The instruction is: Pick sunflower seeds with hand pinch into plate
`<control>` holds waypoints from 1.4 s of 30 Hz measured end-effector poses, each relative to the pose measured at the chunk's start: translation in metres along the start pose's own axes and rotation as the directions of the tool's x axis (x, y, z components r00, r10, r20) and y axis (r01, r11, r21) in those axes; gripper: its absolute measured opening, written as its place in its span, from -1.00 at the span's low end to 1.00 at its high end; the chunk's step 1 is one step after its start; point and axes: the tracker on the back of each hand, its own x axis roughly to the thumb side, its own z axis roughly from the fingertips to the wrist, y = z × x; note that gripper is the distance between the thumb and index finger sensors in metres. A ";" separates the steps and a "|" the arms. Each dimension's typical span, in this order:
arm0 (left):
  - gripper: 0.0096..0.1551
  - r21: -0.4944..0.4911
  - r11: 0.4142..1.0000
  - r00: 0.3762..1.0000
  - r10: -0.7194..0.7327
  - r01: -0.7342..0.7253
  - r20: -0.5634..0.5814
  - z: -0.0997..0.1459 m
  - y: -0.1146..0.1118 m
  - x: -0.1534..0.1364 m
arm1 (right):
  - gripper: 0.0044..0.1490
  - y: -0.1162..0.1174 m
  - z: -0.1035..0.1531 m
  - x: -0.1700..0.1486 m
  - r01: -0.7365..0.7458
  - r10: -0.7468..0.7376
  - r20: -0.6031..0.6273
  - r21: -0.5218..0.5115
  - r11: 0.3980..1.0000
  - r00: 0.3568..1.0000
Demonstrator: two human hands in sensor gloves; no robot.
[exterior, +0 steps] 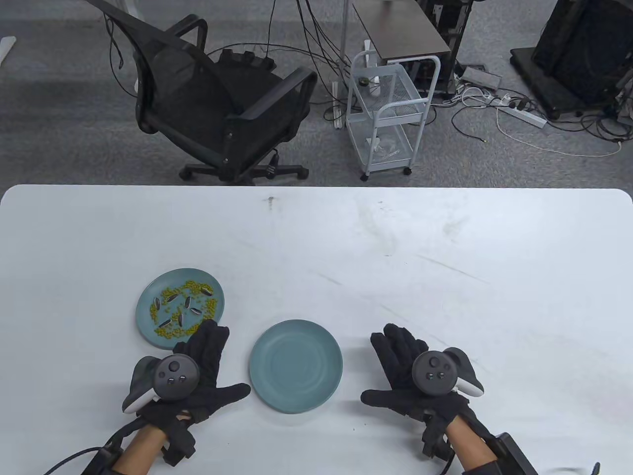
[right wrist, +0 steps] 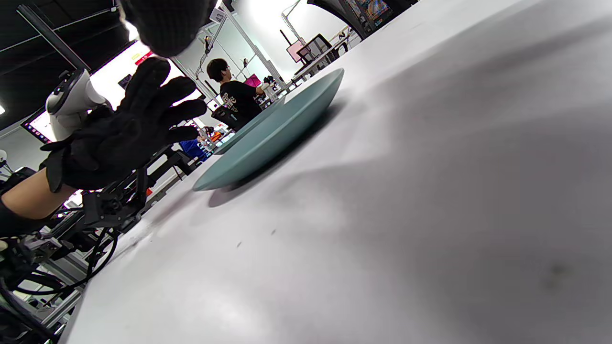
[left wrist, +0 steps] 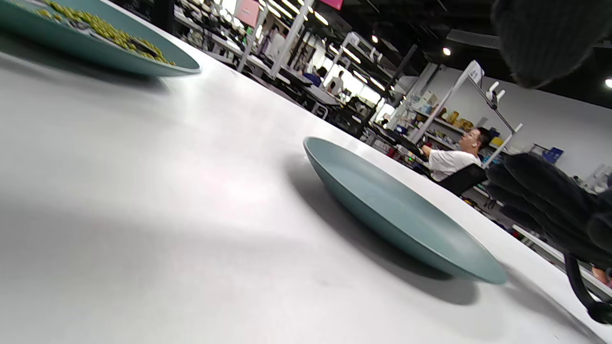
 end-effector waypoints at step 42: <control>-0.46 0.367 0.929 0.501 0.299 0.041 -0.812 -0.005 0.044 -0.170 | 0.36 -0.006 0.001 -0.005 0.075 -0.076 -0.013 -0.063 0.995 0.997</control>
